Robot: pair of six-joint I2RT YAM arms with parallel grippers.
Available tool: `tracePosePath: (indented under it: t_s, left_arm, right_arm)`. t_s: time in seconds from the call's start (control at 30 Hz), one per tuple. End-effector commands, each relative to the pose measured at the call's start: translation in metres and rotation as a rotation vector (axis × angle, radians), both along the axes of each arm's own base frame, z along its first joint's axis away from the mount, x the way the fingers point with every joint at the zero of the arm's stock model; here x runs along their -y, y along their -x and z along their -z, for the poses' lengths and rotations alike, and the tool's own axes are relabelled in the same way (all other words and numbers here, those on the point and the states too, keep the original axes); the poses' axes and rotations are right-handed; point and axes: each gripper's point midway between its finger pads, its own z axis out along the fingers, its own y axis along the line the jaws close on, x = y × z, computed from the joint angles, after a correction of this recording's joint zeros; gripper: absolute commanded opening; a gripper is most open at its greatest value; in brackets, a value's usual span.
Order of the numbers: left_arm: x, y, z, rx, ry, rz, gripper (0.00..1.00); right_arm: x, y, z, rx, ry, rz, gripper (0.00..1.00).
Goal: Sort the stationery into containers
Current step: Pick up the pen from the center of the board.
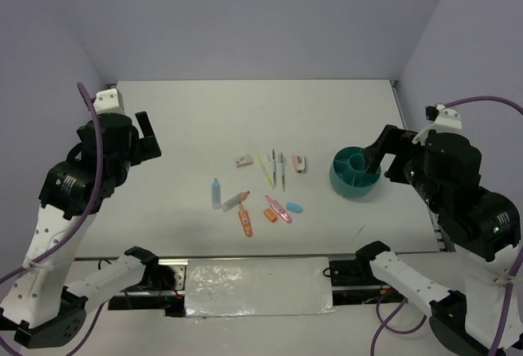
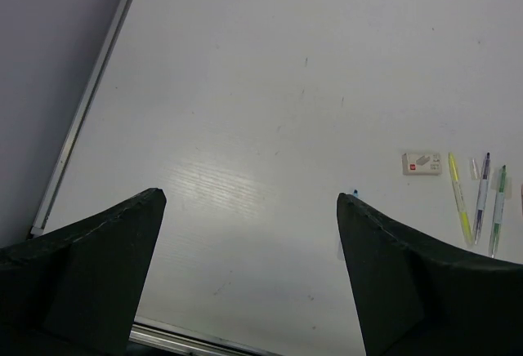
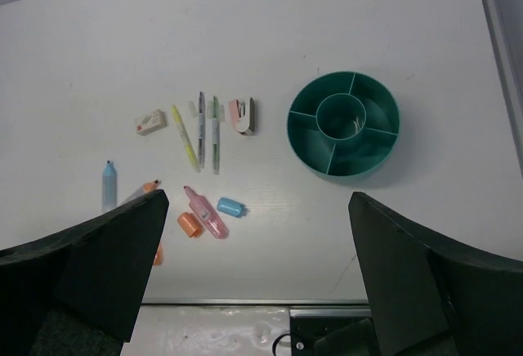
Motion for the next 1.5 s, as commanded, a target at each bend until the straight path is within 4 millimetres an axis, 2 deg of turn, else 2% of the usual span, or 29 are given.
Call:
tracePosePath:
  t_s: [0.0, 0.2, 0.33, 0.43, 0.6, 0.67, 0.7, 0.8, 0.83, 0.87, 0.9, 0.93, 1.03, 1.07, 1.13, 1.17, 1.27, 1.47]
  left_arm:
    - [0.004, -0.004, -0.018, 0.057, 0.037, -0.001, 0.99]
    - [0.01, -0.008, -0.01, 0.016, 0.038, 0.021, 0.99]
    - [0.013, -0.008, -0.001, -0.017, 0.039, 0.026, 0.99]
    - [0.023, -0.01, 0.005, -0.03, 0.074, 0.06, 0.99]
    - [0.035, -0.013, 0.019, -0.079, 0.111, 0.091, 0.99]
    - [0.042, -0.012, 0.022, -0.09, 0.139, 0.12, 0.99]
    - [0.045, -0.01, 0.023, -0.093, 0.151, 0.134, 0.99]
    - [0.055, -0.008, 0.024, -0.09, 0.199, 0.168, 0.99]
    - [0.057, -0.009, 0.025, -0.089, 0.209, 0.176, 0.99]
    - [0.061, -0.009, 0.026, -0.096, 0.222, 0.186, 0.99]
    - [0.062, -0.008, 0.027, -0.102, 0.226, 0.189, 0.99]
    - [0.063, -0.008, 0.029, -0.111, 0.229, 0.192, 0.99]
    - [0.07, -0.008, 0.031, -0.121, 0.245, 0.225, 0.99]
    - [0.071, -0.008, 0.031, -0.122, 0.248, 0.232, 0.99]
    - [0.071, -0.007, 0.032, -0.127, 0.244, 0.235, 0.99]
    - [0.07, -0.006, 0.032, -0.131, 0.242, 0.233, 0.99]
    - [0.068, -0.005, 0.034, -0.14, 0.228, 0.232, 0.99]
    - [0.068, 0.003, 0.037, -0.15, 0.225, 0.254, 0.99]
  right_arm:
    - [-0.001, -0.01, -0.009, 0.029, -0.008, 0.015, 1.0]
    - [-0.009, -0.017, -0.006, 0.028, -0.002, -0.02, 1.0]
    - [-0.033, -0.029, 0.015, -0.034, -0.014, -0.122, 1.0]
    - [-0.061, -0.047, 0.062, -0.188, -0.016, -0.196, 1.0]
    - [-0.103, -0.081, 0.117, -0.304, 0.038, -0.244, 1.0]
    - [-0.117, -0.092, 0.132, -0.322, 0.071, -0.252, 0.98]
    - [-0.124, -0.101, 0.148, -0.357, 0.101, -0.247, 0.96]
    - [-0.144, -0.117, 0.175, -0.395, 0.098, -0.25, 0.81]
    - [-0.151, -0.124, 0.195, -0.441, 0.11, -0.236, 0.74]
    - [-0.158, -0.13, 0.202, -0.439, 0.108, -0.226, 0.7]
    - [-0.16, -0.135, 0.211, -0.448, 0.12, -0.211, 0.66]
    - [-0.166, -0.14, 0.229, -0.483, 0.133, -0.204, 0.64]
    - [-0.18, -0.154, 0.252, -0.508, 0.135, -0.194, 0.54]
    - [-0.185, -0.157, 0.269, -0.536, 0.152, -0.193, 0.53]
    - [-0.195, -0.161, 0.281, -0.544, 0.151, -0.207, 0.5]
    - [-0.197, -0.161, 0.294, -0.568, 0.166, -0.205, 0.49]
    - [-0.202, -0.162, 0.314, -0.595, 0.196, -0.206, 0.45]
    - [-0.2, -0.163, 0.331, -0.616, 0.222, -0.184, 0.44]
